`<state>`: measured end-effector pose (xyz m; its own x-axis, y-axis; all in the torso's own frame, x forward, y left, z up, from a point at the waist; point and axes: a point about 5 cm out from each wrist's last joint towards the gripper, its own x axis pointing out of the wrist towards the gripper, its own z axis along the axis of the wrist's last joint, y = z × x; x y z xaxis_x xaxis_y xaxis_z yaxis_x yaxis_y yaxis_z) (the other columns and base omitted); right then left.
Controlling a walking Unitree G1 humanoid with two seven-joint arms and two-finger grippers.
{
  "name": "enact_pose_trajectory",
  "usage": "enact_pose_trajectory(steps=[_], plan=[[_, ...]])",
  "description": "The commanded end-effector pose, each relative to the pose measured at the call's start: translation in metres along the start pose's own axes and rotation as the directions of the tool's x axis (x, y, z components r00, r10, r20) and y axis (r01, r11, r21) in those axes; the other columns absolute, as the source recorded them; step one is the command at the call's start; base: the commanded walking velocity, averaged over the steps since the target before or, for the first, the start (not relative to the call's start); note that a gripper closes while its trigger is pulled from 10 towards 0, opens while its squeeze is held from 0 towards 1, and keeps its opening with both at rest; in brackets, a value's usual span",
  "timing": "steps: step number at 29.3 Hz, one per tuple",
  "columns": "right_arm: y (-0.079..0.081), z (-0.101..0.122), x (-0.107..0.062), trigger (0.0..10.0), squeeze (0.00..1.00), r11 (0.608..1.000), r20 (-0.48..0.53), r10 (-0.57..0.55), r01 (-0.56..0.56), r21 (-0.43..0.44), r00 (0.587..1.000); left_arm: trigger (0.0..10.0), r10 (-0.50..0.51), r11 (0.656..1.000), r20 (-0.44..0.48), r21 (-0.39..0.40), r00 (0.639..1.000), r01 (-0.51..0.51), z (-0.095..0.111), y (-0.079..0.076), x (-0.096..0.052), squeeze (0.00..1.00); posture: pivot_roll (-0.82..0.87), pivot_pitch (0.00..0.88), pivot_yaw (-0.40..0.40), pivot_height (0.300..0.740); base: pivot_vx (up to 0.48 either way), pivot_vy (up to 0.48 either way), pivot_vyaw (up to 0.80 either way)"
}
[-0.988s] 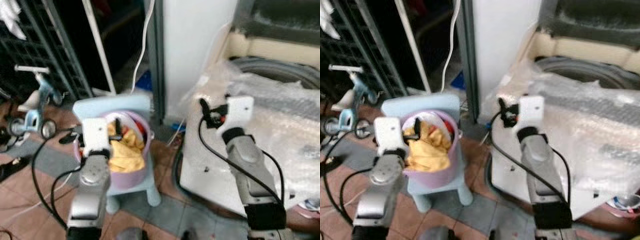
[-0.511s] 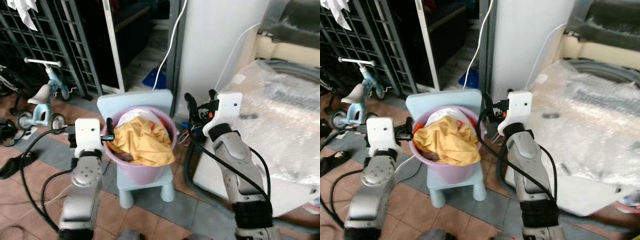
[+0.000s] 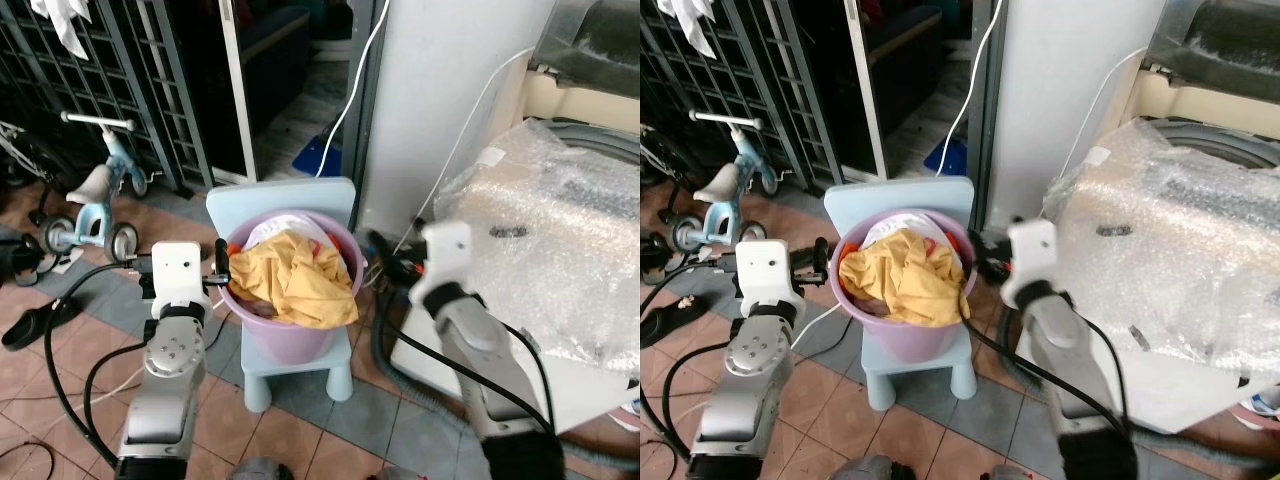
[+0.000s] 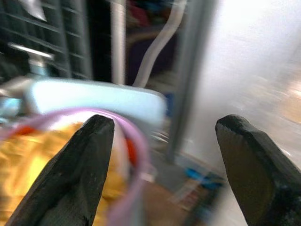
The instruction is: Clothes washing
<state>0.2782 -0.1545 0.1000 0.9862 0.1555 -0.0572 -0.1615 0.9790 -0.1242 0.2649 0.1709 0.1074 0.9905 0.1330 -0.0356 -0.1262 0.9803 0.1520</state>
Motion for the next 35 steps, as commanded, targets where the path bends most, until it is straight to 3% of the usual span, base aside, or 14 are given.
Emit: enact_pose_trajectory(steps=[1,6,9,15,23,31,35], plan=[[0.005,-0.008,-0.001,10.0,0.0,0.999,-0.026,-0.024,0.024,-0.025,0.999,10.0,-0.017,1.0,0.011,0.017,1.0,0.016,-0.001,0.002,-0.001,0.0,-0.03,0.0,0.03,0.74,0.0,0.0,0.0],[0.025,0.01,0.004,10.0,0.0,0.999,0.055,0.034,-0.033,-0.021,0.998,10.0,-0.052,0.999,0.031,0.012,0.998,0.051,-0.001,0.0,0.0,0.0,-0.04,0.0,0.017,0.74,0.171,0.0,0.0],[0.02,0.004,0.006,10.0,0.0,0.998,0.01,0.044,-0.044,0.043,0.999,10.0,-0.058,0.998,0.029,-0.011,0.998,0.059,0.0,-0.005,0.002,0.0,-0.04,0.0,0.011,0.74,0.177,0.0,0.0],[0.012,0.003,0.006,10.0,0.0,0.998,0.032,0.019,-0.021,0.062,0.999,10.0,-0.08,0.995,0.035,-0.055,0.996,0.082,0.0,-0.006,0.005,0.0,-0.04,0.0,0.004,0.74,0.09,0.0,0.0],[0.017,0.005,0.01,10.0,0.0,0.994,0.047,0.031,-0.036,0.105,0.998,10.0,-0.132,0.987,0.028,-0.087,0.991,0.134,0.0,-0.018,0.012,0.0,-0.06,0.0,0.011,0.74,0.283,0.0,0.57],[0.02,0.01,0.013,10.0,0.0,0.993,0.07,0.061,-0.067,0.095,0.996,10.0,-0.139,0.981,0.059,-0.131,0.988,0.146,0.013,-0.026,0.012,0.0,-0.06,0.0,0.008,0.74,0.267,0.0,0.7],[0.019,0.01,0.014,10.0,0.0,0.993,0.066,0.065,-0.071,0.09,0.996,10.0,-0.133,0.981,0.049,-0.133,0.99,0.138,0.01,-0.026,0.01,0.0,-0.06,0.0,0.0,0.74,0.258,0.0,0.0]])
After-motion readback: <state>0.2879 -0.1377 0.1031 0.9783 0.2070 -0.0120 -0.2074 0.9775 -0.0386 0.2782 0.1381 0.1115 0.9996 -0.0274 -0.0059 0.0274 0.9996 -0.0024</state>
